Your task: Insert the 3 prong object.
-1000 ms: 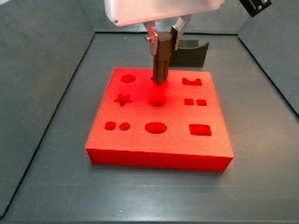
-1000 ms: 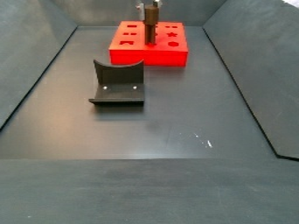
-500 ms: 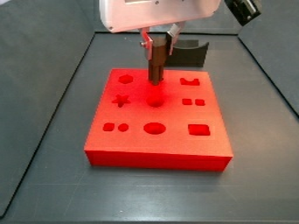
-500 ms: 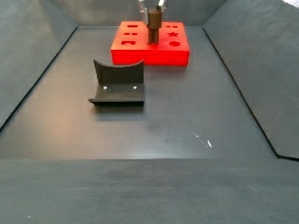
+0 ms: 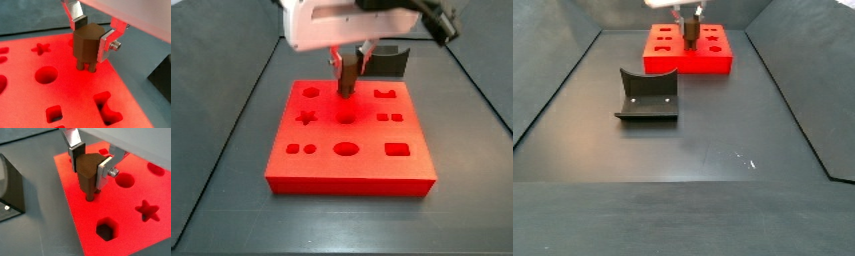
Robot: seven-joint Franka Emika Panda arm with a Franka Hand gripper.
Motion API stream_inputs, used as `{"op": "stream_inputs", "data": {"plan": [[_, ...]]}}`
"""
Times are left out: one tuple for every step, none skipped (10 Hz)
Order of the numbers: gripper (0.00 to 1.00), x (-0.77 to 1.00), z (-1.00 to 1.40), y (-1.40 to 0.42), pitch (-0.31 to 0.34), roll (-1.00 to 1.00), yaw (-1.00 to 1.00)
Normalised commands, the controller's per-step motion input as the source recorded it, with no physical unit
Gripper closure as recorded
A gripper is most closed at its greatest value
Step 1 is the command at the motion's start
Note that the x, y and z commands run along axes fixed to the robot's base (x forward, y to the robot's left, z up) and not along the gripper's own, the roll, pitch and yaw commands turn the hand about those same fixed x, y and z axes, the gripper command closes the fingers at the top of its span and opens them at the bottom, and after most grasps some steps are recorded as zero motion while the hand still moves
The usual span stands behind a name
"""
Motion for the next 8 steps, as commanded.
{"op": "stream_inputs", "data": {"plan": [[1.00, 0.00, -0.59, -0.14, 0.000, 0.21, 0.00], [1.00, 0.00, -0.70, -0.20, 0.063, 0.18, 0.00], [1.00, 0.07, -0.77, -0.16, 0.171, 0.13, 0.00], [1.00, 0.00, -0.77, -0.13, 0.176, 0.08, -0.01], [1.00, 0.00, -0.09, -0.02, 0.130, 0.00, -0.02], [1.00, 0.00, 0.00, -0.01, 0.000, 0.01, 0.00], [1.00, -0.01, -0.04, -0.05, 0.000, 0.04, 0.00], [1.00, -0.11, -0.03, 0.00, -0.016, 0.09, 0.00]]}}
